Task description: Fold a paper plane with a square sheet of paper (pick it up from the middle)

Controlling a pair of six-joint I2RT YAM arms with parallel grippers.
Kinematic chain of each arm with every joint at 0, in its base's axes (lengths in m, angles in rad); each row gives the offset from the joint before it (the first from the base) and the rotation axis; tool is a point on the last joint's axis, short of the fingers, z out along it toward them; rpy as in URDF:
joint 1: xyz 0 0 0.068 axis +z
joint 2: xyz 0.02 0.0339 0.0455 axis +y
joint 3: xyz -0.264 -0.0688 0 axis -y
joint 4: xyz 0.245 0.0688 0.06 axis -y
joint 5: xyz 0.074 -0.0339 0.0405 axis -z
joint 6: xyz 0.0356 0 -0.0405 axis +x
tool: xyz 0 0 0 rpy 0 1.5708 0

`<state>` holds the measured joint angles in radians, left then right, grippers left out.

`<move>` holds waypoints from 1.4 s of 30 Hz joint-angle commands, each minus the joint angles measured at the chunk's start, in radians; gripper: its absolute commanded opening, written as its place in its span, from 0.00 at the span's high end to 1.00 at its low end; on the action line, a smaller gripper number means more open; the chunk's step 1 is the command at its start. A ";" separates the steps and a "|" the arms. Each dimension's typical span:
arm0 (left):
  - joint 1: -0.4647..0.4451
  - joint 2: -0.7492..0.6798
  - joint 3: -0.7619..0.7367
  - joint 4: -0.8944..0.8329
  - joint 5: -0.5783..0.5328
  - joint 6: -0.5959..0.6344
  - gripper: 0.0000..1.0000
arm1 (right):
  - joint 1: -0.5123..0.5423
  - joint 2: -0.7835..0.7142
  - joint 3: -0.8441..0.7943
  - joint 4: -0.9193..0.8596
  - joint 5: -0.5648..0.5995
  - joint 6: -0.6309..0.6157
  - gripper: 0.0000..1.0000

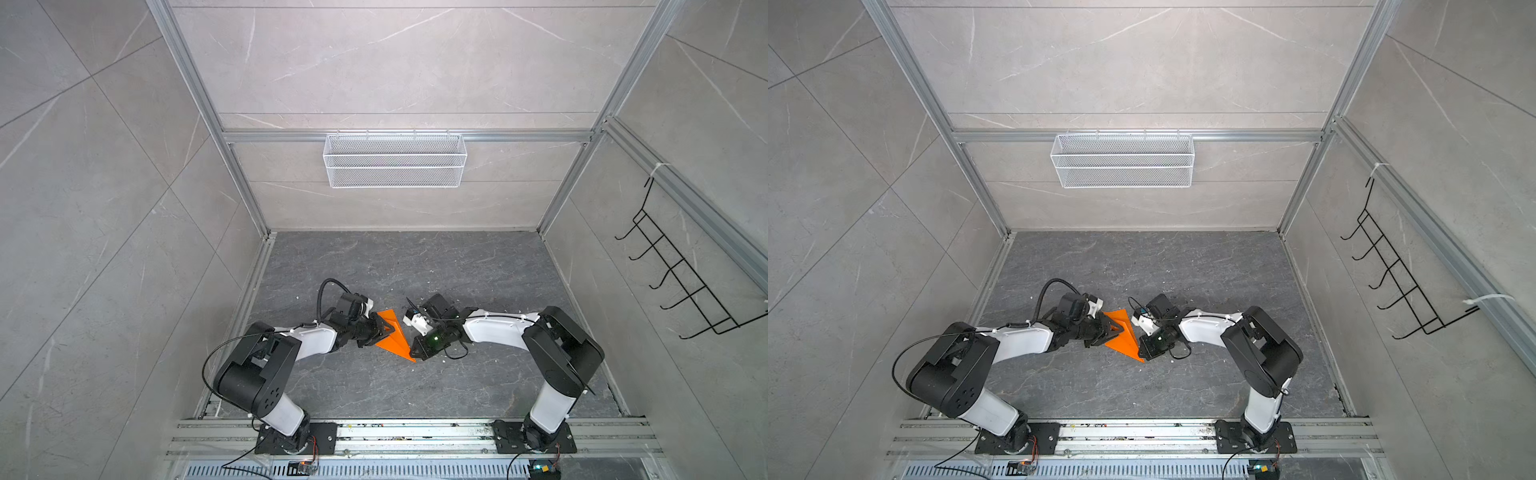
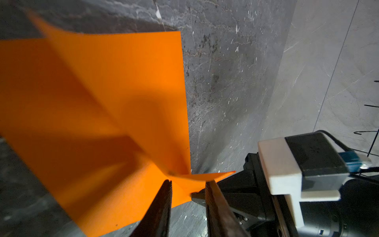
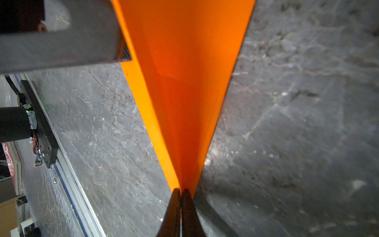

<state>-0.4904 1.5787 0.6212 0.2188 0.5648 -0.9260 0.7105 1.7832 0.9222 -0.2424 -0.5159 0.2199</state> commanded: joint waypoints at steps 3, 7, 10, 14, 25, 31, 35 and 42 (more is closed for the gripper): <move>-0.004 0.004 0.013 0.014 -0.017 -0.016 0.69 | 0.004 0.037 0.010 -0.002 0.000 -0.010 0.92; -0.004 0.019 0.025 0.002 -0.027 -0.023 0.69 | 0.005 0.041 0.007 0.006 0.000 -0.003 0.91; -0.002 0.033 0.038 -0.003 -0.025 -0.025 0.70 | 0.006 0.038 0.006 0.006 0.006 0.003 0.90; -0.003 0.049 0.056 -0.029 -0.040 -0.025 0.72 | 0.003 0.031 0.010 0.003 0.004 0.007 0.88; -0.004 0.097 0.110 -0.103 -0.059 -0.030 0.77 | -0.006 0.046 0.016 -0.001 0.001 0.023 0.87; -0.004 0.129 0.135 -0.135 -0.062 -0.037 0.75 | -0.011 0.053 0.012 -0.001 -0.001 0.031 0.87; -0.003 0.145 0.150 -0.164 -0.065 -0.033 0.70 | -0.015 0.054 0.013 -0.003 -0.002 0.033 0.87; -0.007 0.187 0.193 -0.302 -0.102 0.004 0.64 | -0.025 0.049 0.004 0.010 -0.001 0.047 0.86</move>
<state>-0.4911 1.7279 0.7952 0.0341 0.5049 -0.9527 0.6956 1.8057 0.9295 -0.2283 -0.5613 0.2512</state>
